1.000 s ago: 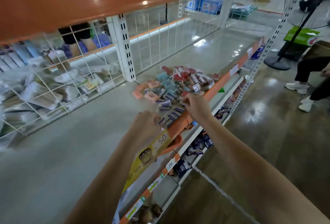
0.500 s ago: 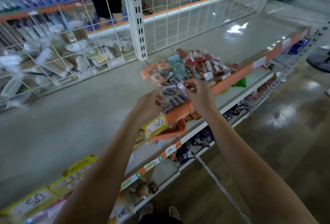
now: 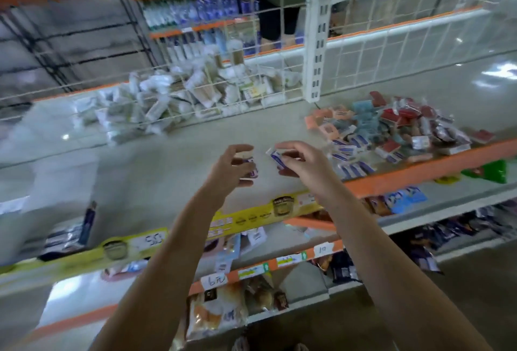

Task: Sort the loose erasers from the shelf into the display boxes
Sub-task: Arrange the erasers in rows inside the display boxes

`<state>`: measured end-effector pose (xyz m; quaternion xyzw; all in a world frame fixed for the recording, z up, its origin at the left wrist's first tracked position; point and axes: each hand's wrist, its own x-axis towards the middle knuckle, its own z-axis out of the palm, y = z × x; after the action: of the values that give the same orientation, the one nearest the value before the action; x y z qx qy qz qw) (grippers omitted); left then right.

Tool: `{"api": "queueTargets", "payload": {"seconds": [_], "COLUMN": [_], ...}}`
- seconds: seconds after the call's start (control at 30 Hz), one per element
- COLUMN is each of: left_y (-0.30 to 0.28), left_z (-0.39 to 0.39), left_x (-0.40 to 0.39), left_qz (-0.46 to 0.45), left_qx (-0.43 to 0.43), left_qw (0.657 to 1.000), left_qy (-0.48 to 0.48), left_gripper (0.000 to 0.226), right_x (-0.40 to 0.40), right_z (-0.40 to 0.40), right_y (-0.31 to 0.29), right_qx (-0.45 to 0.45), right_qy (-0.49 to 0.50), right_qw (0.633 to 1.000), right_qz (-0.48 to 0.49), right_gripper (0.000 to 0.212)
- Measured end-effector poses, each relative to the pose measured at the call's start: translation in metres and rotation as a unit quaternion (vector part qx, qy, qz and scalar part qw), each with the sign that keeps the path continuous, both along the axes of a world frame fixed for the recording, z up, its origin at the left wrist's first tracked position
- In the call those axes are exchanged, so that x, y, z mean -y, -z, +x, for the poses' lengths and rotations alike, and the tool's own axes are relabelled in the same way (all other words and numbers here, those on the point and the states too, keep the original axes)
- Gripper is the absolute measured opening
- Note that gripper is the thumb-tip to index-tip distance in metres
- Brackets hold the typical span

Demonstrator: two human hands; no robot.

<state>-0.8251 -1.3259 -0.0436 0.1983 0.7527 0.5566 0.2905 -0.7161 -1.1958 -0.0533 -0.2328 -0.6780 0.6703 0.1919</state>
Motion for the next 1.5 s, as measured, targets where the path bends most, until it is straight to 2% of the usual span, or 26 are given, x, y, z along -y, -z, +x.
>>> {"api": "queueTargets", "payload": {"seconds": [0.1, 0.2, 0.3, 0.5, 0.67, 0.77, 0.87, 0.97, 1.13, 1.27, 1.5], "left_y": [-0.012, -0.02, -0.027, -0.036, -0.042, -0.045, -0.044, -0.038, -0.028, -0.023, -0.012], "left_z": [-0.012, -0.021, -0.03, -0.043, -0.07, -0.094, -0.122, -0.148, -0.182, -0.201, -0.221], "left_x": [0.045, 0.092, 0.138, 0.222, 0.286, 0.323, 0.359, 0.385, 0.405, 0.407, 0.399], "left_qz": [0.008, 0.008, -0.002, -0.051, -0.08, -0.107, -0.13, -0.135, -0.151, -0.156, -0.131], "left_qx": [-0.012, -0.031, -0.056, -0.116, -0.141, -0.149, -0.163, -0.164, -0.187, -0.197, -0.211], "left_qw": [0.999, 0.996, 0.99, 0.972, 0.961, 0.957, 0.955, 0.956, 0.957, 0.958, 0.962], "left_qy": [-0.035, -0.078, -0.127, -0.196, -0.222, -0.224, -0.213, -0.202, -0.162, -0.138, -0.118], "left_gripper": [0.027, 0.017, 0.011, 0.015, 0.018, 0.016, 0.013, 0.014, 0.016, 0.012, 0.012], "right_x": [0.029, 0.061, 0.094, 0.161, 0.213, 0.245, 0.277, 0.304, 0.334, 0.343, 0.349], "right_z": [-0.026, -0.052, -0.074, -0.107, -0.141, -0.169, -0.197, -0.22, -0.241, -0.246, -0.243], "right_y": [-0.006, -0.013, -0.018, -0.031, -0.045, -0.049, -0.045, -0.036, -0.02, -0.011, -0.004], "right_qx": [-0.023, -0.037, -0.037, -0.003, -0.006, -0.009, 0.004, 0.037, 0.107, 0.151, 0.16], "right_qy": [-0.072, -0.153, -0.236, -0.311, -0.328, -0.329, -0.332, -0.33, -0.348, -0.331, -0.318], "right_qw": [0.995, 0.978, 0.96, 0.947, 0.945, 0.939, 0.917, 0.898, 0.856, 0.845, 0.814], "right_qz": [-0.072, -0.137, -0.147, -0.078, 0.003, 0.105, 0.222, 0.29, 0.367, 0.391, 0.459], "right_gripper": [0.023, 0.021, 0.024, 0.039, 0.036, 0.035, 0.034, 0.031, 0.032, 0.032, 0.033]}}
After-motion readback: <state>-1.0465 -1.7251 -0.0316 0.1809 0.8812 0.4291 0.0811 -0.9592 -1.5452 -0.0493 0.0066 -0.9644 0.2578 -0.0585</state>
